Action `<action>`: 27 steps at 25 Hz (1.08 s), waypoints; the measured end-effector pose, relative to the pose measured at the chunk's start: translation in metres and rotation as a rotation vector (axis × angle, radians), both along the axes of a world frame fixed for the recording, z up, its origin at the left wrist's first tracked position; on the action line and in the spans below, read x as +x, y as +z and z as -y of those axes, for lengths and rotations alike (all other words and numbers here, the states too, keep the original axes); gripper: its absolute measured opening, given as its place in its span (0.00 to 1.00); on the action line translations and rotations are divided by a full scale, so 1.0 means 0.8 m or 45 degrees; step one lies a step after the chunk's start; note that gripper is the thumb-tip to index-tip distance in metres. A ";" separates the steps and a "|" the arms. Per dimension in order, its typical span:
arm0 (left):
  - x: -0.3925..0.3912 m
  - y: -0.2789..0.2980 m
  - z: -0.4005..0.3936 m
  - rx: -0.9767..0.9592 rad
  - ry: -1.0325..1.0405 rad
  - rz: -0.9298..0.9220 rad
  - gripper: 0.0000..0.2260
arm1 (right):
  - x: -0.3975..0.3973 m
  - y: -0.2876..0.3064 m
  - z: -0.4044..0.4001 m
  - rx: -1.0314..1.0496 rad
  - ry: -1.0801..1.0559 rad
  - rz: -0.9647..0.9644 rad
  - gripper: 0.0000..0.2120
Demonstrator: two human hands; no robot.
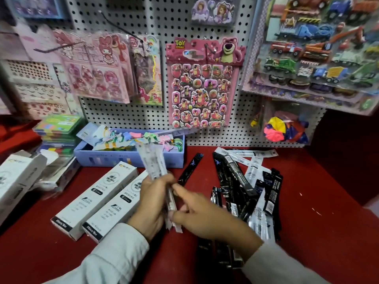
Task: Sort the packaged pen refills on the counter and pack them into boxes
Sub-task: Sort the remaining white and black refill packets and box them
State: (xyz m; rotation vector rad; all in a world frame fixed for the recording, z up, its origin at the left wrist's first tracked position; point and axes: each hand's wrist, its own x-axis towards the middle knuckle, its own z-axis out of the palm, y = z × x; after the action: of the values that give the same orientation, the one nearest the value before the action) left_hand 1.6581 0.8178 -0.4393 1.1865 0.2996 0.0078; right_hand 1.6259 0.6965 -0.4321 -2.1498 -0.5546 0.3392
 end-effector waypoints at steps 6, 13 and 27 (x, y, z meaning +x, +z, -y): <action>-0.002 0.002 0.023 0.252 -0.221 0.149 0.10 | 0.069 0.020 0.148 -0.071 -0.910 0.117 0.07; -0.003 0.008 0.048 0.303 -0.590 0.209 0.10 | 0.104 -0.027 0.252 -0.510 -1.056 0.237 0.34; 0.028 -0.005 0.041 0.179 -0.438 0.150 0.06 | 0.165 -0.022 0.272 -0.695 -0.458 0.176 0.19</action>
State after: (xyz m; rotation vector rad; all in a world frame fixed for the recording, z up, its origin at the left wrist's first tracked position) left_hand 1.6804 0.7850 -0.4433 1.3594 -0.0116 -0.2038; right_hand 1.7578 0.4792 -0.4500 -2.7577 -0.1437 0.1500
